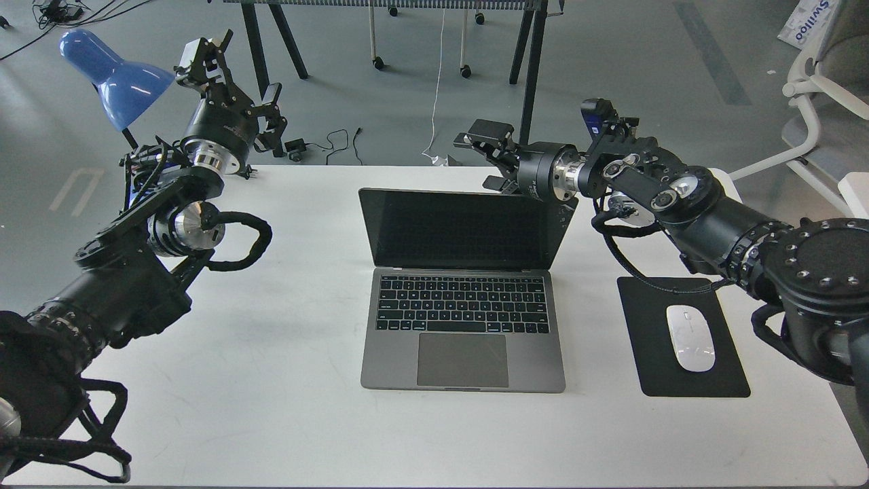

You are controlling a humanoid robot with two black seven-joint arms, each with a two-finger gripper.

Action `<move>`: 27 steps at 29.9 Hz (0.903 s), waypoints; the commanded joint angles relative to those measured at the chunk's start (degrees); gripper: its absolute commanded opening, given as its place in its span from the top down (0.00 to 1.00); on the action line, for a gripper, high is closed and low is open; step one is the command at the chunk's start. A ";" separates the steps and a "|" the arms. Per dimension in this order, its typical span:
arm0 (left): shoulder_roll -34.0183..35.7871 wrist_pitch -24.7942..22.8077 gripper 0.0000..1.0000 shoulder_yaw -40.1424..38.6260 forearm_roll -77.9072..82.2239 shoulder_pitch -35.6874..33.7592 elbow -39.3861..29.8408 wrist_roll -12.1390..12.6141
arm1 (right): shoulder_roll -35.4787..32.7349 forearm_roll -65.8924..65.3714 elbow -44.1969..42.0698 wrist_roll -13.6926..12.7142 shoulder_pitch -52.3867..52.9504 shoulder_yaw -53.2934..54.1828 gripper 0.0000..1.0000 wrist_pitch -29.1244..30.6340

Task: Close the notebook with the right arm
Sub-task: 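Push the laptop screen down toward the keyboard with the right gripper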

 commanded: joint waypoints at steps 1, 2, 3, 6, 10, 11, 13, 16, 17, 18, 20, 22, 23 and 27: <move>0.00 0.00 0.00 -0.07 0.00 0.00 -0.01 0.00 | -0.01 -0.08 2.77 -0.06 -0.36 -0.18 0.00 0.01; 0.00 0.00 0.00 -0.08 0.00 0.00 -0.01 0.00 | -0.01 -0.51 4.00 -0.06 -0.44 -0.35 0.00 0.01; 0.00 0.00 0.00 -0.08 0.00 -0.09 -0.01 0.00 | -0.01 -1.21 5.14 -0.06 -0.79 -0.96 0.00 0.01; 0.00 0.00 0.00 -0.08 0.00 -0.09 0.08 0.00 | -0.01 -3.24 8.39 -0.06 -1.32 -2.29 0.00 0.01; 0.00 0.00 0.00 0.01 0.00 -0.09 0.08 0.00 | -0.01 -4.03 10.77 -0.06 -2.02 -2.46 0.00 0.01; 0.00 0.00 0.00 -0.07 0.00 -0.09 0.08 0.00 | -0.01 -4.73 11.12 -0.06 -2.29 -2.38 0.00 0.01; 0.00 0.00 0.00 -0.08 0.00 -0.09 0.08 0.00 | -0.01 -5.96 11.30 -0.06 -2.64 -2.38 0.00 0.01; 0.00 0.00 0.00 -0.07 0.09 -0.09 0.08 0.00 | -0.01 -7.02 11.30 -0.06 -3.26 -2.38 0.00 0.01; 0.09 0.00 0.00 -0.08 0.09 -0.09 0.08 0.00 | -0.01 -7.11 11.30 -0.06 -3.34 -2.38 0.00 0.01; 0.09 0.00 0.00 0.01 0.09 -0.09 0.08 0.00 | -0.01 -7.19 11.30 -0.15 -3.43 -2.38 0.00 0.01; 0.09 0.00 0.00 0.01 0.09 -0.09 0.08 0.00 | -0.01 -7.28 11.30 -0.06 -3.43 -2.38 0.00 0.01; 0.00 0.00 0.00 0.01 0.09 -0.18 0.26 0.00 | -0.01 -7.28 11.30 -0.15 -3.52 -2.38 0.00 0.01; 0.00 0.00 0.00 0.01 0.09 -0.18 0.26 0.00 | -0.01 -7.28 11.30 -0.15 -3.61 -2.38 0.00 0.01; 0.09 0.00 0.00 0.01 0.09 -0.18 0.26 0.00 | -0.01 -7.37 11.39 -0.15 -4.48 -2.46 0.00 0.01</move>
